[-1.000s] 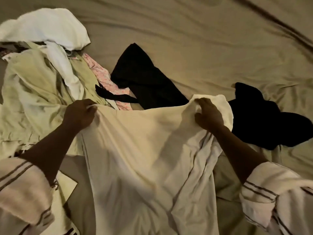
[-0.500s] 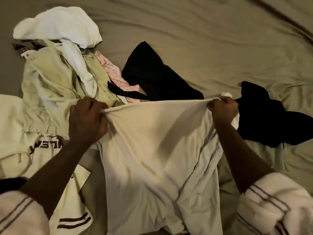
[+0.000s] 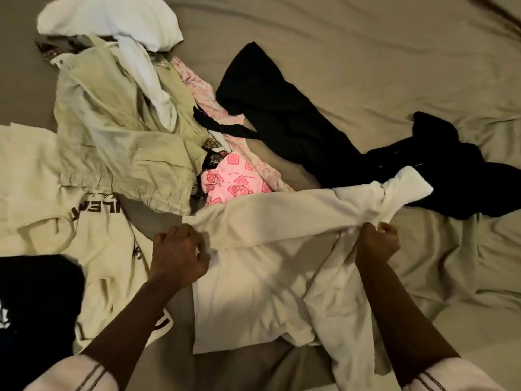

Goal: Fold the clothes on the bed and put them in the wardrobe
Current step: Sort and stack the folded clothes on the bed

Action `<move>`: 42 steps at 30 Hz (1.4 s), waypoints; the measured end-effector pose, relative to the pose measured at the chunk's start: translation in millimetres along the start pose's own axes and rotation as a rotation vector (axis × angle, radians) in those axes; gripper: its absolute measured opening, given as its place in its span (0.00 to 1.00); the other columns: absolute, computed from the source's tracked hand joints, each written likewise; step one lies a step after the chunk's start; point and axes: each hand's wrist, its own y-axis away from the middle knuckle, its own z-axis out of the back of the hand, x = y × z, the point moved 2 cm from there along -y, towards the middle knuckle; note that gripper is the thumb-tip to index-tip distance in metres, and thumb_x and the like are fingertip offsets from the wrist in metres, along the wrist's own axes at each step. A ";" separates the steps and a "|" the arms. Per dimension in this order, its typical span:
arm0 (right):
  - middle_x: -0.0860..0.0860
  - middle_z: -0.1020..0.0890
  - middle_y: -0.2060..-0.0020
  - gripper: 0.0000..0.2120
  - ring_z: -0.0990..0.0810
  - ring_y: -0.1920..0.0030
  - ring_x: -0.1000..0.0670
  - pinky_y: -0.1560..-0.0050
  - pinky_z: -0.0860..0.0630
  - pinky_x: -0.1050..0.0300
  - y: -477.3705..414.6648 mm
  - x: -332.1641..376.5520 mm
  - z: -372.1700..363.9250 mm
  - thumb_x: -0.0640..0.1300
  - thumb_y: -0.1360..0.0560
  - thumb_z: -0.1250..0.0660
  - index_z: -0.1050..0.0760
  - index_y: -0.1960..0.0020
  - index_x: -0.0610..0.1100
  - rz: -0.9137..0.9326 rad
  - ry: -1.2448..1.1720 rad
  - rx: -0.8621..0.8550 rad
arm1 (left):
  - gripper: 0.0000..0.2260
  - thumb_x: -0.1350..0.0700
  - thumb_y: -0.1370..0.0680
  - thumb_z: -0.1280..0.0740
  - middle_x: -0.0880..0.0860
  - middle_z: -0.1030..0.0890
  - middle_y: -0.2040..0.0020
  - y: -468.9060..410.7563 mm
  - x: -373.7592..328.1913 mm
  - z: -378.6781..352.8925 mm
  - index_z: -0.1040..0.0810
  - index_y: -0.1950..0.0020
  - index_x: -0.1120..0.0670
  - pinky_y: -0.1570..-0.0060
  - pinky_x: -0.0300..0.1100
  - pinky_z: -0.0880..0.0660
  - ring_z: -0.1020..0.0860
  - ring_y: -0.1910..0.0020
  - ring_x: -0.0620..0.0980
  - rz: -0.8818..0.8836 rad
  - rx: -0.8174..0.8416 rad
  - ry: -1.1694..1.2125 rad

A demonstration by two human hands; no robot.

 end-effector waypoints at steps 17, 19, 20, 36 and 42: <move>0.45 0.24 0.36 0.16 0.20 0.43 0.39 0.45 0.22 0.45 110.0 41.9 -138.2 0.48 0.18 0.36 0.23 0.32 0.48 1.032 0.862 0.640 | 0.10 0.51 0.22 0.27 0.58 0.24 0.46 -73.0 33.4 -5.7 0.18 0.45 0.54 0.48 0.46 0.28 0.22 0.48 0.60 0.364 0.033 0.467; 0.44 0.21 0.41 0.12 0.20 0.44 0.40 0.44 0.23 0.48 106.6 43.1 -140.8 0.45 0.19 0.34 0.20 0.37 0.46 1.021 0.750 0.631 | 0.10 0.49 0.19 0.31 0.56 0.23 0.55 -75.5 38.5 -3.7 0.24 0.50 0.55 0.54 0.47 0.31 0.23 0.53 0.59 0.462 -0.022 0.574; 0.44 0.20 0.43 0.11 0.20 0.45 0.41 0.44 0.24 0.50 105.2 42.5 -140.1 0.43 0.20 0.33 0.19 0.40 0.44 1.015 0.674 0.609 | 0.11 0.48 0.17 0.33 0.55 0.24 0.59 -74.8 42.4 -5.4 0.28 0.51 0.55 0.55 0.48 0.32 0.24 0.55 0.59 0.518 -0.054 0.662; 0.44 0.24 0.40 0.09 0.21 0.44 0.45 0.44 0.32 0.62 126.9 42.1 -157.4 0.42 0.19 0.34 0.18 0.43 0.43 0.966 0.457 0.431 | 0.13 0.40 0.27 0.30 0.50 0.24 0.56 -66.9 78.2 -50.8 0.25 0.56 0.48 0.46 0.48 0.26 0.26 0.56 0.46 0.859 -0.442 1.323; 0.47 0.25 0.41 0.11 0.20 0.52 0.49 0.49 0.25 0.55 146.3 17.4 -126.5 0.42 0.20 0.35 0.23 0.39 0.47 1.019 0.386 0.420 | 0.13 0.47 0.17 0.33 0.47 0.22 0.52 -27.4 46.2 -47.2 0.27 0.39 0.54 0.48 0.41 0.29 0.24 0.53 0.46 0.859 -0.355 1.112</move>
